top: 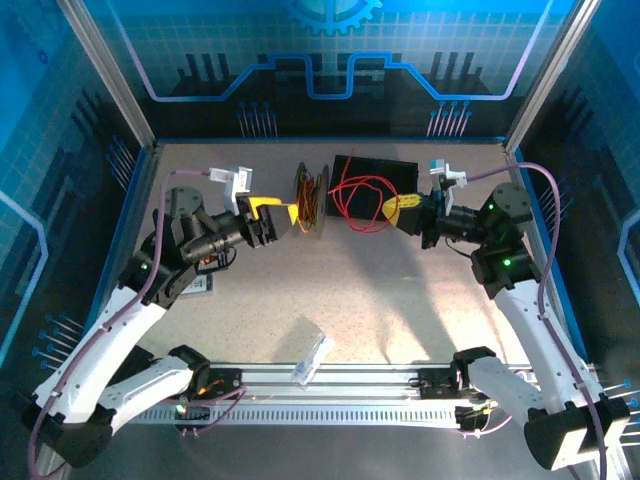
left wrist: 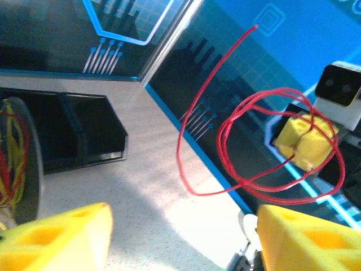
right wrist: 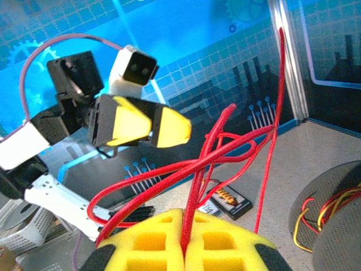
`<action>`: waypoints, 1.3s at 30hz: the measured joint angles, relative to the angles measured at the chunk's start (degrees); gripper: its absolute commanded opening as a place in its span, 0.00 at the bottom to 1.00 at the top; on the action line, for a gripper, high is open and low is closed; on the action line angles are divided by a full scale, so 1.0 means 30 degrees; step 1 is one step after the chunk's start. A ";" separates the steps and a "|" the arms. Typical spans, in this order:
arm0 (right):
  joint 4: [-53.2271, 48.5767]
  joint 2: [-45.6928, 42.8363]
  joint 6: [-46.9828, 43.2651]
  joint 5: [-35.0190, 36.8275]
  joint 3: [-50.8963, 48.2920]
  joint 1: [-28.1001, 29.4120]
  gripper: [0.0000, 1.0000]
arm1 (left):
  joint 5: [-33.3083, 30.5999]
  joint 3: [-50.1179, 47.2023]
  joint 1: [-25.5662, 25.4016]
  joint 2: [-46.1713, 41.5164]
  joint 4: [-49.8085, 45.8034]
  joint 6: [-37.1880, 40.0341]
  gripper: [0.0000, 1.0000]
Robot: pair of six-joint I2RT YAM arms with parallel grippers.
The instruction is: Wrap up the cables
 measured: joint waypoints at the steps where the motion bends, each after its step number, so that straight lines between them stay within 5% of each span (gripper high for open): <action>1: -0.0044 0.0000 -0.0007 -0.0007 0.0000 0.0095 0.00 | 0.0066 0.0248 -0.0095 0.0248 0.0015 0.0007 0.46; 5: -0.0787 0.0007 -0.0291 0.0459 0.0000 0.0299 0.00 | -0.0415 0.0933 -0.1457 0.0794 -0.0408 0.1013 0.45; 10: -0.2448 0.0583 -0.0903 0.1443 0.0277 0.0838 0.00 | -0.1800 0.2368 -0.5238 0.1472 -0.1763 0.3534 0.56; 19: -0.4940 0.1290 -0.1647 0.3191 0.0896 0.1690 0.00 | -0.4408 0.4255 -0.8276 0.3643 -0.3053 0.6630 0.58; 27: -0.5931 0.1311 -0.1894 0.3701 0.1035 0.2004 0.00 | -0.4495 0.5355 -0.8408 0.6171 -0.3235 0.7169 0.34; 31: -0.6244 0.1311 -0.2040 0.3840 0.1035 0.2098 0.00 | -0.4612 0.5705 -0.8422 0.7104 -0.3191 0.7053 0.06; 39: -0.7745 0.1129 -0.2535 0.5115 0.1115 0.2076 0.00 | -0.6207 0.5209 -0.7876 0.6258 -0.2783 0.6747 0.00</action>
